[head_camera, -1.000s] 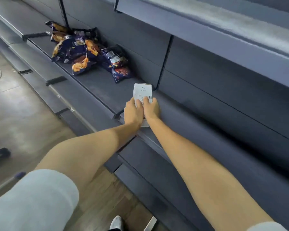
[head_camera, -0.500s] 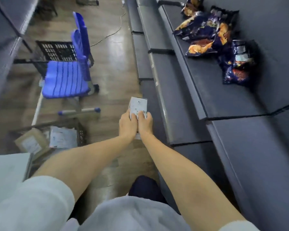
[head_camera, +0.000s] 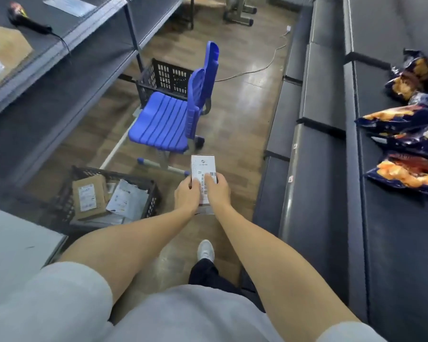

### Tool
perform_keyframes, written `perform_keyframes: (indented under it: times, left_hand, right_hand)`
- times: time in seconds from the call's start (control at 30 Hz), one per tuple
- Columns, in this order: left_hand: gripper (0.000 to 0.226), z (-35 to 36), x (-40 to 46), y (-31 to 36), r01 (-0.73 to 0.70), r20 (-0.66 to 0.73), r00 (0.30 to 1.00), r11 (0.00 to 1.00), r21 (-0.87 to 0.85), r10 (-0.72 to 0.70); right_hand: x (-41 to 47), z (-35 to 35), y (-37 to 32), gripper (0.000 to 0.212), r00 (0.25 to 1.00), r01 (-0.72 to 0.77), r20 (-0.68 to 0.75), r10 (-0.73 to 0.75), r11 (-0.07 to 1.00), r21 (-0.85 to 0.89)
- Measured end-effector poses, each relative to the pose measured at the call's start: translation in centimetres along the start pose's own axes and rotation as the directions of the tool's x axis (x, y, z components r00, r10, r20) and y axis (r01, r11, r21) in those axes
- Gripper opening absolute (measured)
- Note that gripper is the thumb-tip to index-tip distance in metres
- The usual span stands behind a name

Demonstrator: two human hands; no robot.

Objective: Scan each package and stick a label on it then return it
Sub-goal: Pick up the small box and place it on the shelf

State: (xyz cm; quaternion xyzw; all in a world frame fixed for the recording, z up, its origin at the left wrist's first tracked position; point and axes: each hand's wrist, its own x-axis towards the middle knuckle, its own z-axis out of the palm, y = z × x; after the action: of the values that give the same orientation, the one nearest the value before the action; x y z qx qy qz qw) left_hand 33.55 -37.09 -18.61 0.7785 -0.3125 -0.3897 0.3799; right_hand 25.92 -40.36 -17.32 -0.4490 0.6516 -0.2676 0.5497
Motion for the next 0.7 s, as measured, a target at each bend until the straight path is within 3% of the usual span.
perform_keyframes:
  times: [0.3,0.53,0.7]
  left_hand:
    - [0.033,-0.4,6.6,4.0,0.053,-0.192,0.979,0.991,-0.119,-0.076]
    - [0.033,-1.4,10.7,4.1,0.085,-0.252,0.96,0.984,-0.157,-0.124]
    - [0.031,-2.9,15.4,4.3,0.121,-0.281,0.944,0.972,-0.201,-0.175]
  right_hand:
    - [7.8,1.9,-5.5,0.031,0.979,0.118,0.174,-0.105,0.991,-0.062]
    - [11.5,5.0,-6.6,0.032,0.961,0.097,0.265,-0.073,0.992,-0.078]
    - [15.1,8.5,-8.5,0.022,0.948,0.1,0.313,-0.054,0.986,-0.131]
